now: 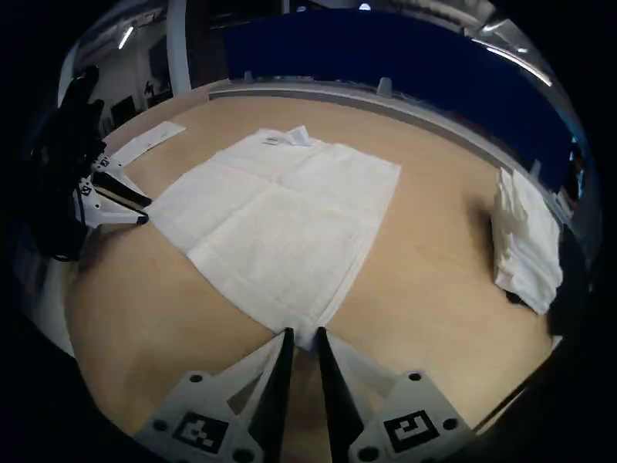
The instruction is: Fold towel
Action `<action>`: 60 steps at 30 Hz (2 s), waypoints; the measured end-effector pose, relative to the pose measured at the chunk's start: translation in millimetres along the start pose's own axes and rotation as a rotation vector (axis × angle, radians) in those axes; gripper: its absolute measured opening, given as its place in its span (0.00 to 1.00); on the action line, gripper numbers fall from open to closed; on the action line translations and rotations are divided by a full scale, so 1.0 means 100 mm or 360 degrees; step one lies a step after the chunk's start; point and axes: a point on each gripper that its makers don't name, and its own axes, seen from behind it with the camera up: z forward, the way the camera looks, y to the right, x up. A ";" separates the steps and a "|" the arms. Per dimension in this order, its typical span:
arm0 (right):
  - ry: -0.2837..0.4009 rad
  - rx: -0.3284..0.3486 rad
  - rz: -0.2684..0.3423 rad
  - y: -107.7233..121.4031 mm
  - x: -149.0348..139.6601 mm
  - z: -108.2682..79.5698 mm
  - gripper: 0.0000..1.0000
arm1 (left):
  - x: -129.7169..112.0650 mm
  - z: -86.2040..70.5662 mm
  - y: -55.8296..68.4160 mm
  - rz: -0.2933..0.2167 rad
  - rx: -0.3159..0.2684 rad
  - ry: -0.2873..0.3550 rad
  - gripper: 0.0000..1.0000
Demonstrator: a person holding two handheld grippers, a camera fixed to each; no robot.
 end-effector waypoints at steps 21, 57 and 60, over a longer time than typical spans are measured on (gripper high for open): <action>0.0020 0.0033 -0.0019 -0.03 0.12 -0.09 0.15 | 0.03 0.00 -0.10 -0.0060 0.0035 0.0000 0.09; 0.0183 0.0050 0.0107 -0.12 0.76 -0.83 0.13 | 0.57 -0.80 -0.06 -0.0298 0.0007 0.0142 0.09; 0.0190 0.0060 0.0111 -0.14 0.78 -0.87 0.12 | 0.61 -0.82 -0.05 -0.0315 -0.0002 0.0155 0.09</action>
